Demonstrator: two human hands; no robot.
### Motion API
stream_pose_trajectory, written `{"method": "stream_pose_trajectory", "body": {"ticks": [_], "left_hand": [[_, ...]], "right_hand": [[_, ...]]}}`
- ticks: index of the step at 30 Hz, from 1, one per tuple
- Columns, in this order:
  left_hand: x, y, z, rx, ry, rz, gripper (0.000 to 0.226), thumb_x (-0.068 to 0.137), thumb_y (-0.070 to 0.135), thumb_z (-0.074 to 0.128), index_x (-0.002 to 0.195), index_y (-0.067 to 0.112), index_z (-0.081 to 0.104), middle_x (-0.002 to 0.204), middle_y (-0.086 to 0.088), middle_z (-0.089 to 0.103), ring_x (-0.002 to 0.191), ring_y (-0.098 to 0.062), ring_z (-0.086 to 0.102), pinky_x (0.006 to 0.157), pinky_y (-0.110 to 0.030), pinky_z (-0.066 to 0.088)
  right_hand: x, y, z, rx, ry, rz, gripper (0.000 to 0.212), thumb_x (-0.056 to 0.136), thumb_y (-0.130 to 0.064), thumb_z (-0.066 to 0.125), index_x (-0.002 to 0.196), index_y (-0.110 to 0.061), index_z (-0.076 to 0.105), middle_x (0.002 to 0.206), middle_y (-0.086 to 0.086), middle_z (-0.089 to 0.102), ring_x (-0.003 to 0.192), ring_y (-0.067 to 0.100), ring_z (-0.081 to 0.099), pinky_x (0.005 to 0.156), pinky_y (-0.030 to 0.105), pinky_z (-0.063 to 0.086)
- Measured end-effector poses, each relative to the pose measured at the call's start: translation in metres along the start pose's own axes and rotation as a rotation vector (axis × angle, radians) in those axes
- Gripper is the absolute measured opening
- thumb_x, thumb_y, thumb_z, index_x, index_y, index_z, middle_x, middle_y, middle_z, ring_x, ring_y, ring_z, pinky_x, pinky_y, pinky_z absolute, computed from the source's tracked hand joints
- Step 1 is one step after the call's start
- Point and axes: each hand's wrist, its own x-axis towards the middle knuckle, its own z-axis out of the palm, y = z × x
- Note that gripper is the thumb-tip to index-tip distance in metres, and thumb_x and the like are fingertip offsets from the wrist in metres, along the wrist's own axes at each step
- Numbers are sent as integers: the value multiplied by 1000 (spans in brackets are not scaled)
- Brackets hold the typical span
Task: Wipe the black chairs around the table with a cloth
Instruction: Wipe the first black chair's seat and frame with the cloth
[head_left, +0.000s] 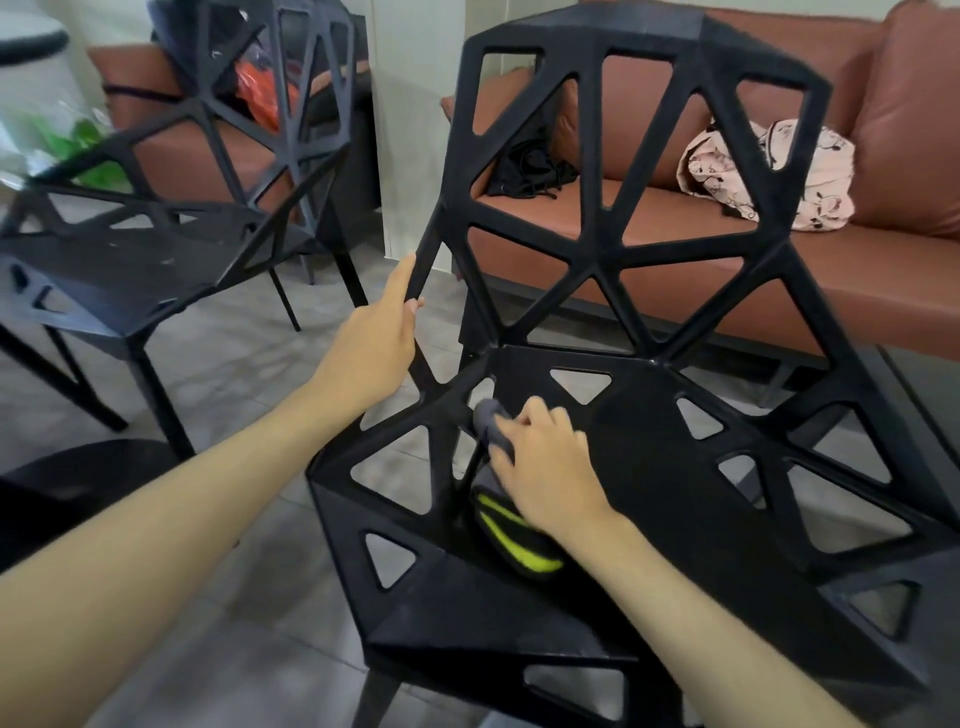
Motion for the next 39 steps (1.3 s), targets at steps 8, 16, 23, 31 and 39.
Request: {"method": "stream_pose_trajectory", "body": {"ticks": [8,16,23,31,39], "left_hand": [[-23,-13,2,2,-18,-12,61,113,26,33,165,36,3,116,-17,73,82,-34,68,79,-58,54],[-33,-17,1,-54,-16,-11,62,112,28,35,164,42,4,111,-18,73,90,-35,68,84,-58,53],[-36,-15,0,-77,-23,-8,63,111,37,38,165,39,6,111,-11,72,73,-20,64,75,-49,53],[-36,-17,0,-98,-31,30,68,111,36,43,167,31,5,150,0,50,127,-16,52,97,-26,36],[-36,-17,0,-123,-27,32,66,111,36,41,166,33,5,162,9,39,137,-13,47,105,-29,37]], "right_hand": [[-17,-16,-3,51,5,45,29,106,-38,43,128,-28,59,119,-3,44,112,23,45,94,45,45],[17,-56,11,163,68,144,31,106,-31,47,133,-19,56,128,5,44,117,29,44,95,49,44],[4,-26,7,75,70,18,31,104,-34,47,131,-25,58,117,1,49,105,28,49,80,44,48],[11,-28,9,254,87,-110,30,102,-26,54,130,-26,61,119,-5,47,109,23,45,87,44,47],[97,-5,21,136,133,278,26,104,-27,50,126,-25,64,126,6,49,119,32,44,96,51,42]]}}
